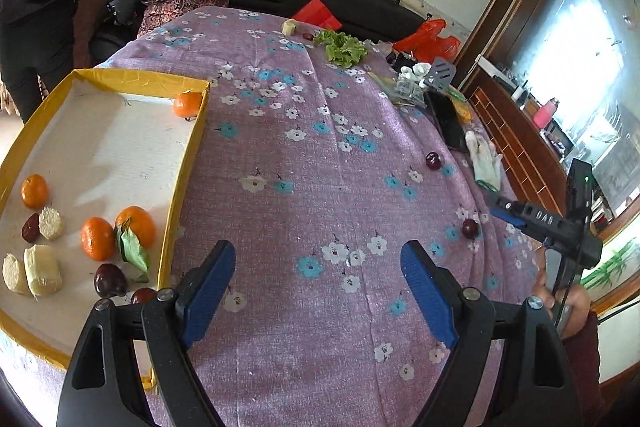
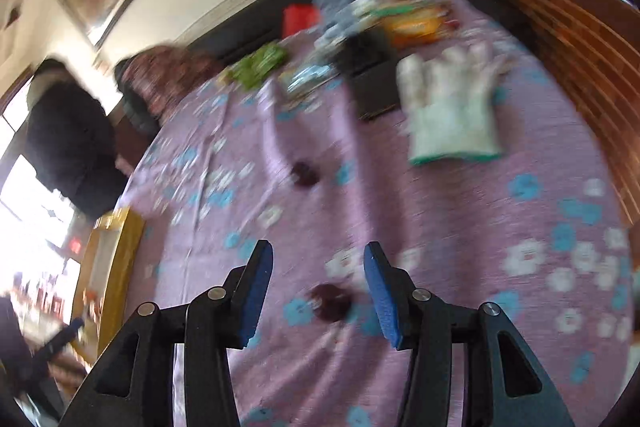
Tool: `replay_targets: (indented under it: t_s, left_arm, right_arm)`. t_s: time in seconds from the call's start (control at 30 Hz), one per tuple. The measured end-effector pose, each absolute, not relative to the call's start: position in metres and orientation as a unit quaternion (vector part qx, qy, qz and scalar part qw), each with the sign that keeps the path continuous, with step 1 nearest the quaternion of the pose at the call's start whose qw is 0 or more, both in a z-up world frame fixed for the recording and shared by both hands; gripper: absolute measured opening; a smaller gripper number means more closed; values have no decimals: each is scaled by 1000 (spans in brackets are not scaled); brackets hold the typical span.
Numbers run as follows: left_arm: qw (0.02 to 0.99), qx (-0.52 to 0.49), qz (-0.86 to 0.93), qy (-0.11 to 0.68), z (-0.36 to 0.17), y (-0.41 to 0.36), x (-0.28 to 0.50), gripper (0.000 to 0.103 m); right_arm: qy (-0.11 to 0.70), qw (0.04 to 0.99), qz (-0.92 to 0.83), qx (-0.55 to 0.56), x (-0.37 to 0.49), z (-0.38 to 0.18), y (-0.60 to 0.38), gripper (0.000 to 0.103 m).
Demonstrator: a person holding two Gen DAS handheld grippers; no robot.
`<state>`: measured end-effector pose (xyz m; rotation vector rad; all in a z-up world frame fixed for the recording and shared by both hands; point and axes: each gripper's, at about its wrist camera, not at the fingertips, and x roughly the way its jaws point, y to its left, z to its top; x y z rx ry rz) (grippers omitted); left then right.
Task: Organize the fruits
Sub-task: 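Grasp a dark red plum with the left gripper while the right gripper grasps another plum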
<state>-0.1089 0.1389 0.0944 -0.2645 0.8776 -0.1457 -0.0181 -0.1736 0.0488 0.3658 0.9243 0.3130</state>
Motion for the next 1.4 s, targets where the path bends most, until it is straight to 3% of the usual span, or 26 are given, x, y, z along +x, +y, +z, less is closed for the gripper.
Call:
replay_targets:
  t_s: [0.33, 0.43, 0.77, 0.9, 1.07, 1.13, 1.2, 1.4]
  left_arm:
    - [897, -92, -97, 420, 99, 97, -63, 84]
    - [904, -58, -106, 409, 104, 71, -35, 84]
    - [876, 0, -178, 449, 71, -35, 72, 83]
    - [864, 20, -190, 466, 44, -68, 106, 69]
    - [857, 51, -195, 475, 20, -93, 122, 67]
    - [854, 60, -193, 479, 13, -96, 124, 55]
    - [858, 77, -186, 472, 10, -98, 121, 27]
    - [867, 53, -178, 463, 20, -80, 107, 26]
  right_arm:
    - [458, 872, 139, 100, -26, 15, -155, 50]
    - [451, 882, 120, 71, -30, 11, -152, 33]
    - [438, 882, 134, 112, -29, 9, -165, 32]
    - [441, 878, 138, 124, -28, 9, -167, 32]
    - [443, 878, 138, 120, -28, 9, -166, 32]
    - [443, 878, 138, 121, -27, 9, -167, 32]
    - [443, 877, 138, 122, -27, 9, -167, 33]
    - [441, 880, 137, 113, -28, 9, -165, 32]
